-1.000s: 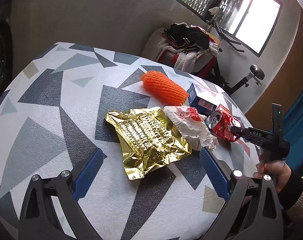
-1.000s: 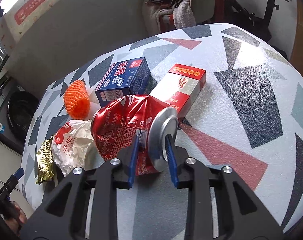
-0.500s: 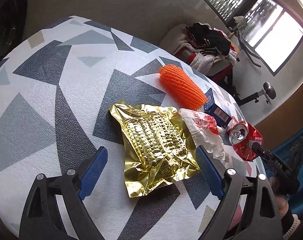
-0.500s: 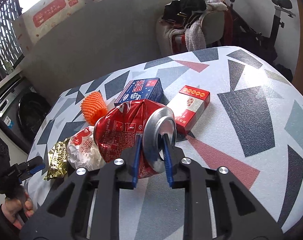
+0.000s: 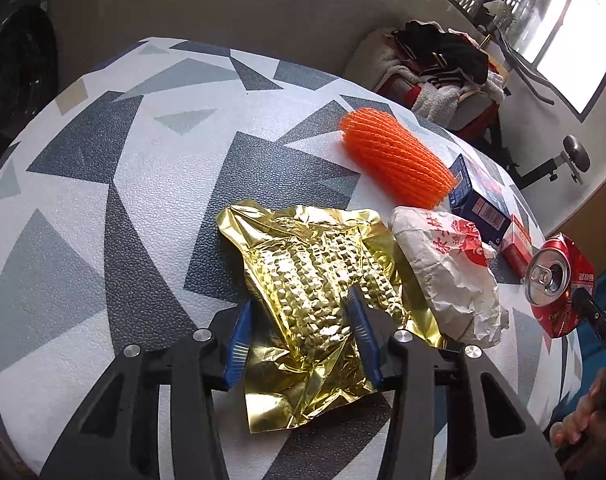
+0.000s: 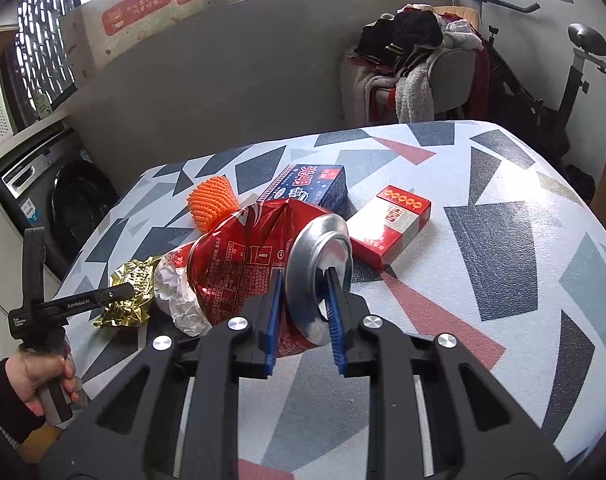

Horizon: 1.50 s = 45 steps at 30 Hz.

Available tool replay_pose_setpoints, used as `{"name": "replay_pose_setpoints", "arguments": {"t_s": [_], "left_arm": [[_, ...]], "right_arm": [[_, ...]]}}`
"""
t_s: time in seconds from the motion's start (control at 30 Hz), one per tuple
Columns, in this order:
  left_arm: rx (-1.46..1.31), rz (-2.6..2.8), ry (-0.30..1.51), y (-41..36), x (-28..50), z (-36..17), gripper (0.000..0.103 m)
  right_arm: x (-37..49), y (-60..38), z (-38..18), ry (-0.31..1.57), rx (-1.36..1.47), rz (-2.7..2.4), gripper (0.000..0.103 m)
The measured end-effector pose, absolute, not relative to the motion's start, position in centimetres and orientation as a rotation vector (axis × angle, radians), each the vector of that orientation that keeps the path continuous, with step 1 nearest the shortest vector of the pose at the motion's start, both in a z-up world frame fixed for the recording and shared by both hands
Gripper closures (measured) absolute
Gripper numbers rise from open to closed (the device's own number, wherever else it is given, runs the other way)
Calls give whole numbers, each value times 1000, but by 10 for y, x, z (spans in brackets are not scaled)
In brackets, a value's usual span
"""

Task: Collect trash
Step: 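Grasp the red crushed can with the right tool while the left tool grasps the gold foil wrapper, then lift the gold foil wrapper with the left tool while the right tool holds the can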

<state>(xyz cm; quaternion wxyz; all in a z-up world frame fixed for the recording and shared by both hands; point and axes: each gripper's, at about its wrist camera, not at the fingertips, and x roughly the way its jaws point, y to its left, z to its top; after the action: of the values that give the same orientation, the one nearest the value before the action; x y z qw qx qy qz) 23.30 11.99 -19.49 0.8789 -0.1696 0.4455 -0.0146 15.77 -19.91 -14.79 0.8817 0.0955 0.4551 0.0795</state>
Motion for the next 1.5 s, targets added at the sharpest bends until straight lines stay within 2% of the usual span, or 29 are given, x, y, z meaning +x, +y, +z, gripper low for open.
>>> {"name": "replay_pose_setpoints", "arguments": {"t_s": [0.17, 0.4, 0.67, 1.07, 1.5], "left_arm": [[-298, -52, 881, 123, 221, -174, 62], [-161, -123, 797, 109, 195, -126, 62], [-100, -187, 738, 85, 153, -100, 62], [23, -302, 683, 29, 84, -95, 62], [86, -437, 664, 8, 27, -121, 62]], "right_arm": [[150, -201, -139, 936, 180, 174, 79], [137, -204, -124, 917, 182, 175, 79], [112, -205, -104, 901, 166, 187, 79], [66, -216, -88, 884, 140, 197, 79], [22, -223, -93, 888, 141, 208, 79]]}}
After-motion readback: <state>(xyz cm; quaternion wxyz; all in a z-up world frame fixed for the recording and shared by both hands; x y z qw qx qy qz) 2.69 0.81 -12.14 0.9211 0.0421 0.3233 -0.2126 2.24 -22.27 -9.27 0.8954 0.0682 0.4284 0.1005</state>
